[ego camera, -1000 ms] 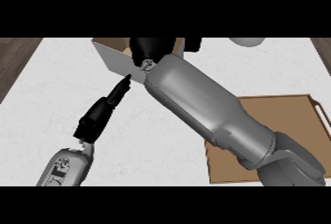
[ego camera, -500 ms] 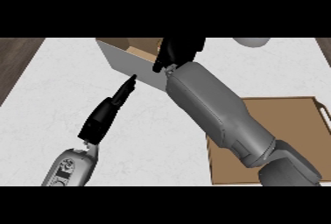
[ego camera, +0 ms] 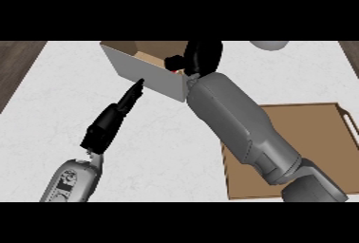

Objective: Pick the cupcake from the tray and place it in the cardboard box

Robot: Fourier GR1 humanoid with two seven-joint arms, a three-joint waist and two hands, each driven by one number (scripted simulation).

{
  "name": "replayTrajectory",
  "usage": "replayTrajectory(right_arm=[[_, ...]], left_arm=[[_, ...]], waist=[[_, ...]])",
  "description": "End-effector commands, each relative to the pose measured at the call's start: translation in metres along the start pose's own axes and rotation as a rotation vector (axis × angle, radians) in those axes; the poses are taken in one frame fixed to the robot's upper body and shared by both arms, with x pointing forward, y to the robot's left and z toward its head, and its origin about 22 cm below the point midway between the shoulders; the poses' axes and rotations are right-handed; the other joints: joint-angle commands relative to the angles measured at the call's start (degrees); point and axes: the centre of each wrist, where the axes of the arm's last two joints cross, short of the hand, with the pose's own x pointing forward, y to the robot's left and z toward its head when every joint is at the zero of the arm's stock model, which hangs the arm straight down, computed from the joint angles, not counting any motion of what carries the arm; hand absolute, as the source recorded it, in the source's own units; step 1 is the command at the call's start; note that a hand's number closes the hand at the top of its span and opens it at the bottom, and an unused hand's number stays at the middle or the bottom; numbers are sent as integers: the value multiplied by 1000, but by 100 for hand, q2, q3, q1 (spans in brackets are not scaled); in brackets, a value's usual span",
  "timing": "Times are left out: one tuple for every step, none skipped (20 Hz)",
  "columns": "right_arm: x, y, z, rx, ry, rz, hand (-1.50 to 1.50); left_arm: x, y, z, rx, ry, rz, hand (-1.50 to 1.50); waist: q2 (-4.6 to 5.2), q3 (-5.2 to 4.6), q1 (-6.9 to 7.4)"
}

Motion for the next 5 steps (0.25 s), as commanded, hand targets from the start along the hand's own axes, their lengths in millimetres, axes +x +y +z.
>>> replayTrajectory(right_arm=[[9, -9, -1, -155, 10, -261, -150], [-12, -5, 6, -156, 27, -309, -150], [-8, -9, 8, -169, 33, -355, -150], [-8, -15, 1, -187, 21, -377, -150], [-28, -10, 9, -196, 40, -394, -150]], left_arm=[[-10, 3, 3, 24, 18, 5, 0], [3, 3, 7, 19, 14, -8, 0], [-14, 6, 5, 39, 34, 11, 0], [2, 4, 11, 27, 10, -2, 0], [-1, 8, 16, 31, 36, 25, 0]], waist=[[-14, 0, -101], [-53, 11, -89], [-43, 3, -208], [-72, 8, -196], [-81, 7, -212]])
